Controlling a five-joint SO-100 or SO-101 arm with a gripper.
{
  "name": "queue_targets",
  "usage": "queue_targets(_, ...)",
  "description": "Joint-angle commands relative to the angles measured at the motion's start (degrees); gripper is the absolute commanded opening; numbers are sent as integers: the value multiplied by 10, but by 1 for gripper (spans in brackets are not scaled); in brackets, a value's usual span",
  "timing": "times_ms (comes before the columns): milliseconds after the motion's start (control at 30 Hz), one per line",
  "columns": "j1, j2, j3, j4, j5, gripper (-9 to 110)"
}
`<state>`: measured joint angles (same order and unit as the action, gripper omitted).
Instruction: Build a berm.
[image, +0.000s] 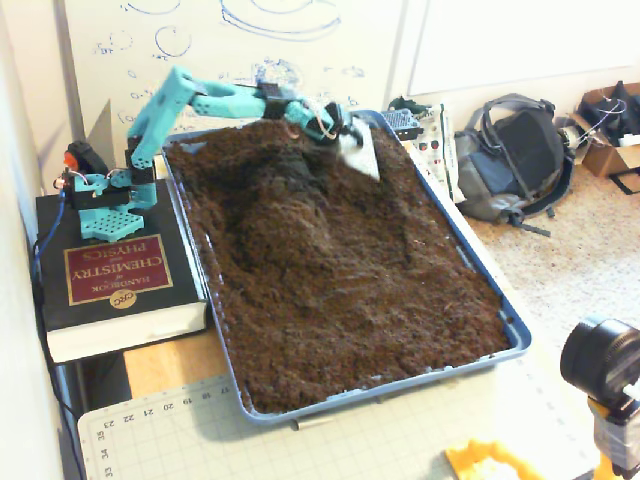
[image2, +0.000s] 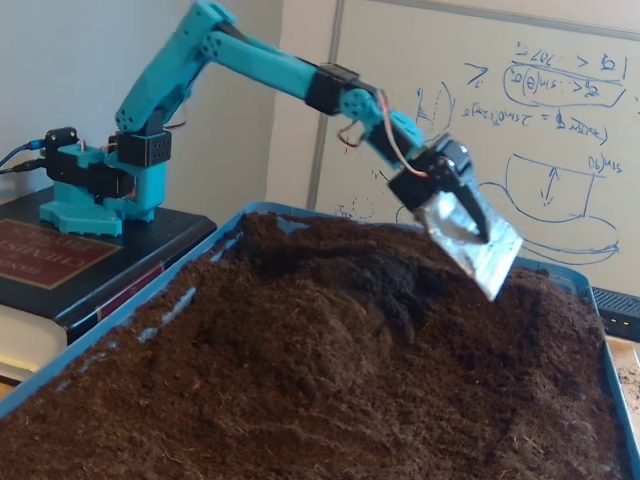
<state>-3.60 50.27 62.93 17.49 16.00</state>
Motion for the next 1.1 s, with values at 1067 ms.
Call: queue_targets(1067,37,-215,3,4,-322,0)
